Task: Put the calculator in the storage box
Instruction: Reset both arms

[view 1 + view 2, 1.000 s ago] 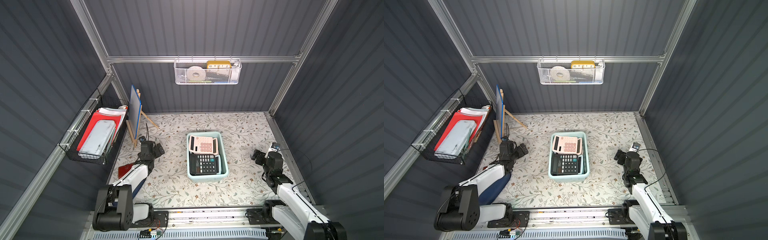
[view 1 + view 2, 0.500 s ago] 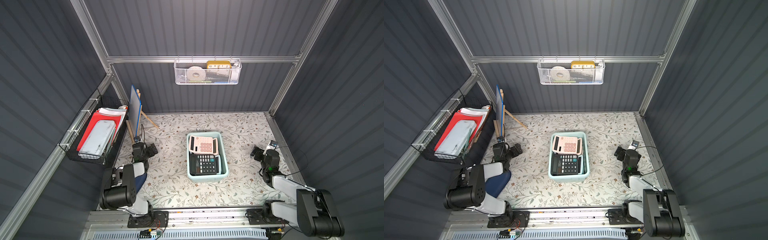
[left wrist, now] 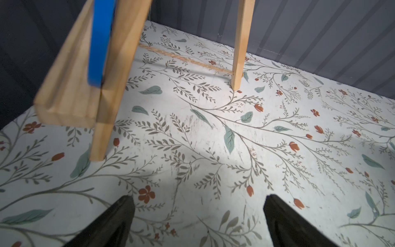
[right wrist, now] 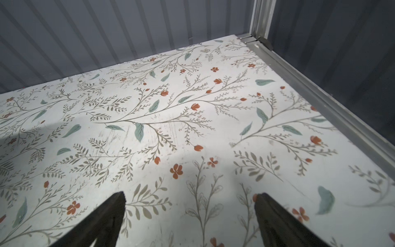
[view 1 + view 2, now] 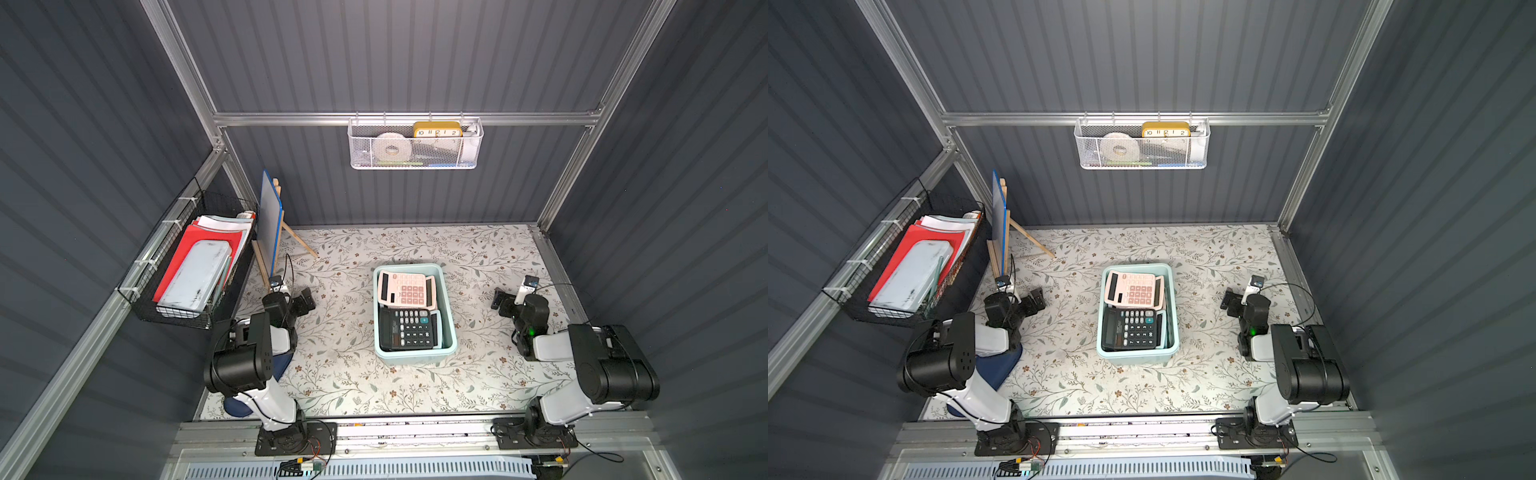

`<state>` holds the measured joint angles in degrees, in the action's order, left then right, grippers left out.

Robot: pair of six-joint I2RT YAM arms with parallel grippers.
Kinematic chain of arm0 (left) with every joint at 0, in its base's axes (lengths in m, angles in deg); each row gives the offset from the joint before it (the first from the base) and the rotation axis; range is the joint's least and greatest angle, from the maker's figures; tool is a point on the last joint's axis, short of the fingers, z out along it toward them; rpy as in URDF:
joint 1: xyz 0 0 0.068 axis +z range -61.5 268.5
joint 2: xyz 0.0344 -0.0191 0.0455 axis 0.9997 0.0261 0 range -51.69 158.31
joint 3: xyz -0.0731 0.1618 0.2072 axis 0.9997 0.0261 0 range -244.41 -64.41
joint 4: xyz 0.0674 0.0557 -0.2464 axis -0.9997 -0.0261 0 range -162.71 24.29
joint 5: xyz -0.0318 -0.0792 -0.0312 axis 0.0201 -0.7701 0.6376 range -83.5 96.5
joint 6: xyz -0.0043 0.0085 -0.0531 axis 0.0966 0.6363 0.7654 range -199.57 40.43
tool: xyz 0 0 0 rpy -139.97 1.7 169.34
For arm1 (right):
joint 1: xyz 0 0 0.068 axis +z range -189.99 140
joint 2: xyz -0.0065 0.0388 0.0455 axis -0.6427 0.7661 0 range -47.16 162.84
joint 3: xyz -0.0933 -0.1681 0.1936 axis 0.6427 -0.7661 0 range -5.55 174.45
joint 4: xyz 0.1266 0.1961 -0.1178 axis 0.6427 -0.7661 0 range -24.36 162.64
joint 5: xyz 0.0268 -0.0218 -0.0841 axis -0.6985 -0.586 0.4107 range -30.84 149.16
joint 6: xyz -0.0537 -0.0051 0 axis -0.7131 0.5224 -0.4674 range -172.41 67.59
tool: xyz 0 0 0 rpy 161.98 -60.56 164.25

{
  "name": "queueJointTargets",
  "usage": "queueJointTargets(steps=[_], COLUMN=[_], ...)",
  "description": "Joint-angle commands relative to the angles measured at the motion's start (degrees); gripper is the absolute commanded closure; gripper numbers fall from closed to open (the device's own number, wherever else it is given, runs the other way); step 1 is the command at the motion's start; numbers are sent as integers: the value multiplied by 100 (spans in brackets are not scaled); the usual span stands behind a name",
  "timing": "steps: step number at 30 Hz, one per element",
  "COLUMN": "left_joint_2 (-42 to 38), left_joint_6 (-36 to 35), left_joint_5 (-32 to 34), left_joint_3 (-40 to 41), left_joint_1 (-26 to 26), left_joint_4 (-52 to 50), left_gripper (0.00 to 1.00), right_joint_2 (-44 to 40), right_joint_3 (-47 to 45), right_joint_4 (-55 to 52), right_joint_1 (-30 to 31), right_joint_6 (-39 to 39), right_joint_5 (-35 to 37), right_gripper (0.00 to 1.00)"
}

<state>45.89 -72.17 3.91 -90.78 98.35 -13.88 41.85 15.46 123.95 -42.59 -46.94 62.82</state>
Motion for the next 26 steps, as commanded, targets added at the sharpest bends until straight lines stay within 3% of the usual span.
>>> queueJointTargets(steps=[1,5,12,26], left_joint_2=[-3,-2,-8,-4], left_joint_6=[-101,-114,-133,-136], left_joint_5=[-94,-58,108,109], left_joint_3=[-86,-79,-114,-114], left_joint_1=[9,-4,-88,-90], left_joint_4=[192,224,140,134], left_gripper=[1,1,1,1], right_joint_2=[-156,79,-111,-101], right_joint_3=[254,60,206,211], right_joint_4=[-449,357,-241,-239], right_joint_1=[21,38,43,48], right_joint_6=[-154,-170,-222,-222], right_joint_5=[-240,-194,-264,-260], right_gripper=[1,1,1,1])
